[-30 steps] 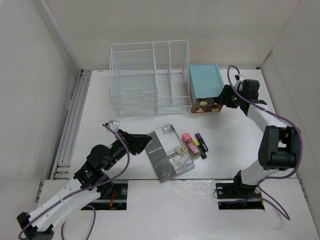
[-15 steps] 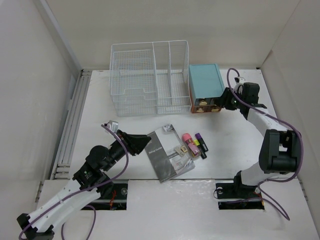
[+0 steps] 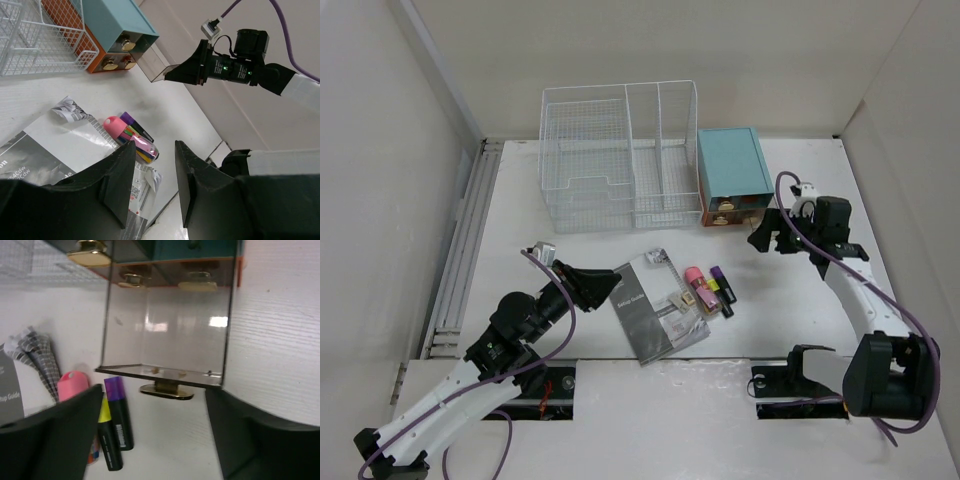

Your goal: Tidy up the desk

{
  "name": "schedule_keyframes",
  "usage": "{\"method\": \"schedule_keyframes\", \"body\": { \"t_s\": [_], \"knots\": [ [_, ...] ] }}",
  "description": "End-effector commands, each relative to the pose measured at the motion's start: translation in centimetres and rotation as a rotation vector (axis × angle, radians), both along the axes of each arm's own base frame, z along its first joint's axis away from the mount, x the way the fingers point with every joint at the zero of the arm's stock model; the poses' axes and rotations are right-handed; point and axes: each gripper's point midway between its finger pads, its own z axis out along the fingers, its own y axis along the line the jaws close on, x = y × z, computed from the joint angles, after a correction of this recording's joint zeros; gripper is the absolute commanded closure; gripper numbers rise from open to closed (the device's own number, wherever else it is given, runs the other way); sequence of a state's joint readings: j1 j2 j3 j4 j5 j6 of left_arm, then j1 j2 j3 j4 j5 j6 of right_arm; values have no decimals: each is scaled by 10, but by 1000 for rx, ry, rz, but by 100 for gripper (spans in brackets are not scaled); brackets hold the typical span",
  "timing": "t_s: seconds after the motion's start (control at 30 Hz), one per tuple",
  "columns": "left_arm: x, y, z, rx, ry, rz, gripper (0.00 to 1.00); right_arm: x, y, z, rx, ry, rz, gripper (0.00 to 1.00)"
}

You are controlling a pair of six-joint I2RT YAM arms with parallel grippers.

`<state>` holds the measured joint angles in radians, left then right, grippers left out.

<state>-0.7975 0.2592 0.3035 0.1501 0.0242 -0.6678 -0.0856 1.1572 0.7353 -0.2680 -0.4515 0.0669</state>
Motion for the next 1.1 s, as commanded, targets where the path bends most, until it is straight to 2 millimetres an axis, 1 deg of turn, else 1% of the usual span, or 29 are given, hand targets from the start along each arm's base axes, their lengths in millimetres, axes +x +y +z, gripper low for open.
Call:
{"method": "schedule_keyframes", "body": {
  "t_s": [0.0,0.07,0.17,0.2,0.23,0.3,0.33,0.4,0.43,0.47,0.5,0.53,0.6,0.67,0.7,0.73,0.77,0.8,0.83,0.9,0.93,0.97,1.0,1.03,1.07],
  "knots": [
    [-2,1,22,-42,-63,-1,66,-4,10,14,2,-63,90,7],
    [-2,1,22,-42,-63,-1,66,-4,14,18,11,-78,116,1],
    [-2,1,22,-42,-63,-1,66,-11,22,25,27,-99,178,1],
    [-2,1,19,-34,-55,-1,66,-14,25,34,30,-123,203,1],
    [-3,2,21,-41,-61,-1,66,-21,33,38,62,-124,242,1],
    [-3,2,21,-41,-61,-1,66,-24,35,50,47,-171,270,1],
    [-3,2,21,-41,-61,-1,66,-31,42,65,60,-227,324,1],
    [-3,2,21,-41,-61,-1,66,-44,51,76,78,-266,389,1],
    [-3,2,21,-41,-61,-1,66,-47,54,90,67,-305,428,1],
    [-3,2,21,-41,-61,-1,66,-57,61,94,71,-298,470,1],
    [-3,2,21,-41,-61,-1,66,-58,61,98,70,-301,471,1],
    [-2,2,19,-42,-63,-1,66,-58,60,109,46,-339,482,1],
    [-1,1,17,-36,-56,-1,66,-62,63,105,47,-323,499,1],
    [-1,1,20,-37,-57,-1,66,-61,65,108,40,-332,513,1],
    [-1,1,20,-37,-57,-1,66,-65,71,107,48,-330,543,1],
    [-1,1,25,-43,-64,-1,66,-64,75,111,36,-340,562,1],
    [-1,1,25,-43,-64,-1,66,-62,78,120,-10,-381,587,1],
    [-1,1,25,-43,-64,-1,66,-53,74,122,-100,-400,553,1],
    [-1,1,25,-43,-64,-1,66,-57,93,124,-154,-426,606,1],
    [-1,1,25,-43,-64,-1,66,-45,91,133,-331,-519,587,1],
    [-1,1,23,-37,-57,-1,66,-29,76,145,-419,-568,487,1],
    [-1,1,23,-37,-57,-1,66,-20,65,150,-481,-590,433,1],
    [-1,1,23,-37,-57,-1,66,-9,47,147,-611,-596,359,1],
    [-1,1,23,-37,-57,-1,66,-3,40,150,-662,-618,321,1],
    [-1,1,23,-37,-57,-1,66,6,35,164,-709,-674,267,1]
  ]
}}
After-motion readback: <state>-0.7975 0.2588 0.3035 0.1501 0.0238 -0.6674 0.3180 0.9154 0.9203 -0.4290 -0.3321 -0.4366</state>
